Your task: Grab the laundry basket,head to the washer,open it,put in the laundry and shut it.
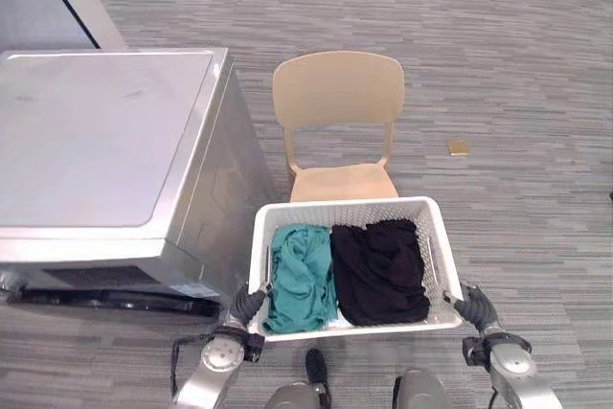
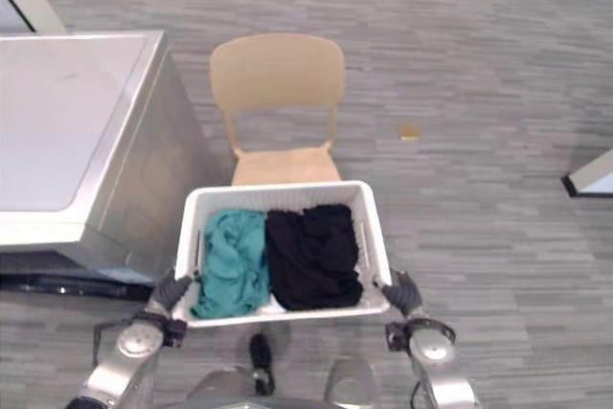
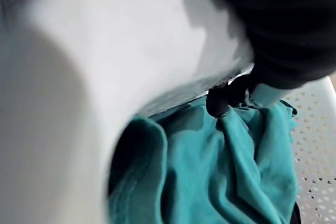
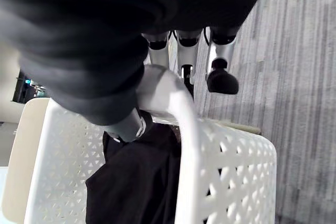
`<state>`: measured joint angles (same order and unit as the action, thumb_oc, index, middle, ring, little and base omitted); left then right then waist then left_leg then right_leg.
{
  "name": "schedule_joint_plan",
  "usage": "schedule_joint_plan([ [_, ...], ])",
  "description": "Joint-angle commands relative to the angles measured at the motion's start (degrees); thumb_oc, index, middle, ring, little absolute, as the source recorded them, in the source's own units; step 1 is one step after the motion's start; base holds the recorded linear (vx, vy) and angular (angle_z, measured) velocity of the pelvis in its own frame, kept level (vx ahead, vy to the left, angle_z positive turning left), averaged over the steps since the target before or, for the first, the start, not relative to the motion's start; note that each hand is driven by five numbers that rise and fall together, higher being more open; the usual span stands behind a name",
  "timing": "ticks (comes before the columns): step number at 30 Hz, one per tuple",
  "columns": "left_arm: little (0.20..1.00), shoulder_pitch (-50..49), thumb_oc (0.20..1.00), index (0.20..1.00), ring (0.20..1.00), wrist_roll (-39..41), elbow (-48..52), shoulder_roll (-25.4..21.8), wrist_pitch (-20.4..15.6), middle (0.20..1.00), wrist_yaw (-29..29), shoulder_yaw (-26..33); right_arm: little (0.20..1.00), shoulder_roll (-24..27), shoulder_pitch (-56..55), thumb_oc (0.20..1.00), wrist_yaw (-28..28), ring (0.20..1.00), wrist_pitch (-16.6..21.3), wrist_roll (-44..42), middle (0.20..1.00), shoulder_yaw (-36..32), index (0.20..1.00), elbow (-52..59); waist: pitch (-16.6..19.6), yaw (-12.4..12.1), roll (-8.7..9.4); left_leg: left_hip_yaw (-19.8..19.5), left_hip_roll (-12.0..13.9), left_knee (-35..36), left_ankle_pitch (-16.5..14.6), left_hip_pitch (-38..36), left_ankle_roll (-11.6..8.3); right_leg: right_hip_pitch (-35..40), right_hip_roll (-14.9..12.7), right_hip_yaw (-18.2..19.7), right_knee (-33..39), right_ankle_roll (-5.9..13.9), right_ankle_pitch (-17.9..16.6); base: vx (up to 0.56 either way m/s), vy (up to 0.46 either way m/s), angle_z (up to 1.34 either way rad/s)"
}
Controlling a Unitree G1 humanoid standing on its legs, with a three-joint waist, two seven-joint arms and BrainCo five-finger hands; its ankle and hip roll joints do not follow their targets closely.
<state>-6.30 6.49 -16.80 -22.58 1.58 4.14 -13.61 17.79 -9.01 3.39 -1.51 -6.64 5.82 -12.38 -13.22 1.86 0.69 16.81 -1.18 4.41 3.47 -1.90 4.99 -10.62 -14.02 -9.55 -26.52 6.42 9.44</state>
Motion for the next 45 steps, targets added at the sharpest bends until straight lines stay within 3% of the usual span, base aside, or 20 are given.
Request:
schedule_joint_plan([
  [1,0.2,1.1,0.2,0.2,0.2,-0.6,3.6,-0.1,-5.9,0.2,2.7,2.5,0.2,1.8,3.9,0.2,0.2,0.2,5.0,0.3,0.2,0.9,0.2,0.2,1.5,0.6,0.37,-3.2,3.7,-7.1,-6.7,2.3,-5.09,4.2,4.4,-1.0,13.0,2.82,-4.7,0.13,-0.016,0.05],
  [7,0.2,7.7,0.2,0.2,0.2,-3.5,-1.4,1.5,-6.6,0.2,6.3,0.0,0.2,2.1,8.2,0.2,2.8,0.2,5.3,1.6,0.2,3.6,0.2,-2.6,1.1,0.6,0.25,-3.2,3.0,-6.3,-6.3,3.4,-5.51,5.8,5.1,-0.7,18.8,2.87,-5.5,0.03,-0.026,0.35],
  [13,0.2,25.6,0.2,0.2,0.2,-3.4,-13.9,4.0,-6.9,0.2,16.4,-5.3,0.2,0.7,25.3,0.2,9.5,0.2,6.2,1.0,0.2,11.3,0.2,-10.2,-3.8,-0.3,-0.54,-5.0,4.0,-6.3,-2.3,15.5,-6.5,-4.6,5.6,-1.1,19.5,1.75,-7.8,-0.25,-0.037,-0.08],
  [18,0.2,37.1,0.2,0.2,0.2,-4.3,-24.1,3.6,-6.7,0.2,20.7,-8.4,0.2,-1.0,35.7,0.2,13.2,0.2,6.4,1.1,0.2,15.6,0.2,-17.5,-6.4,-0.7,-0.77,-6.0,4.4,-5.7,0.0,19.9,-7.05,-8.5,5.8,-1.0,19.8,1.56,-8.7,-0.08,-0.009,0.05],
  [24,0.2,44.3,0.2,0.2,0.2,-5.5,-30.7,2.5,-5.8,0.2,24.6,-9.5,0.2,-2.8,42.4,0.2,14.8,0.2,6.1,0.8,0.2,18.7,0.2,-23.0,-9.3,-1.0,-0.7,-7.2,4.3,-5.8,-0.8,20.5,-7.77,-9.1,5.5,-0.7,19.5,2.21,-8.0,0.03,0.015,0.03],
  [25,0.448,44.0,0.448,0.448,0.448,-5.5,-30.2,2.5,-5.8,0.448,24.9,-9.2,0.2,-3.1,42.1,0.2,14.6,0.2,6.1,0.9,0.2,19.1,0.2,-22.9,-9.3,-1.0,-0.6,-7.3,4.3,-5.9,-0.8,20.5,-7.8,-9.0,5.4,-0.6,19.6,2.23,-8.0,-0.05,0.018,-0.02],
  [26,0.915,43.8,0.915,0.915,0.915,-5.6,-29.9,2.5,-5.7,0.915,25.3,-9.1,0.351,-3.3,41.9,0.351,14.5,0.351,6.0,0.8,0.351,19.3,0.351,-22.9,-9.5,-1.1,-0.48,-6.9,4.4,-6.2,0.4,21.2,-7.44,-9.5,5.4,-0.7,19.9,1.85,-9.3,-0.05,0.027,-0.04],
  [27,1.0,43.7,1.0,1.0,1.0,-5.7,-29.6,2.6,-5.7,1.0,25.4,-9.1,0.74,-3.6,41.8,0.74,14.5,0.74,6.1,0.7,0.74,19.5,0.74,-22.8,-9.5,-1.1,-0.38,-6.8,4.4,-6.2,0.3,21.0,-7.47,-9.3,5.3,-0.7,20.0,1.88,-9.4,0.03,0.033,-0.06],
  [28,1.0,43.3,1.0,1.0,1.0,-5.9,-29.5,2.7,-5.7,1.0,25.6,-9.1,1.0,-3.8,41.3,1.0,14.3,1.0,6.1,0.7,1.0,19.6,1.0,-22.7,-9.3,-1.1,-0.4,-7.2,4.3,-6.0,-1.0,20.1,-7.87,-8.5,5.3,-0.5,19.9,2.3,-8.1,0.03,0.032,-0.04],
  [29,1.0,43.2,1.0,1.0,1.0,-6.1,-29.3,2.7,-5.6,1.0,25.9,-8.9,1.0,-3.9,41.1,1.0,14.2,1.0,6.3,0.6,1.0,19.6,1.0,-22.2,-9.3,-1.1,-0.27,-6.8,4.3,-6.2,0.1,20.8,-7.49,-8.9,5.3,-0.7,20.2,1.91,-9.3,0.04,0.046,0.02],
  [36,1.0,37.8,1.0,1.0,1.0,-5.6,-24.8,2.9,-6.1,1.0,25.9,-6.1,1.0,-4.2,35.5,1.0,12.3,1.0,7.1,-1.4,1.0,18.1,1.0,-18.1,-8.9,-1.0,0.19,-6.3,4.3,-7.0,-1.2,19.2,-7.28,-7.1,5.0,-0.6,20.3,1.91,-9.2,0.01,0.035,0.06],
  [45,1.0,25.0,1.0,1.0,1.0,-4.4,-10.4,1.6,-8.2,1.0,22.3,1.9,1.0,1.0,23.1,1.0,8.6,1.0,7.7,-1.9,1.0,9.3,1.0,-9.3,-6.7,-0.6,0.37,-5.3,3.6,-4.6,-1.6,15.3,-7.24,-3.9,4.7,-1.3,21.0,2.28,-8.9,0.04,0.03,0.02],
])
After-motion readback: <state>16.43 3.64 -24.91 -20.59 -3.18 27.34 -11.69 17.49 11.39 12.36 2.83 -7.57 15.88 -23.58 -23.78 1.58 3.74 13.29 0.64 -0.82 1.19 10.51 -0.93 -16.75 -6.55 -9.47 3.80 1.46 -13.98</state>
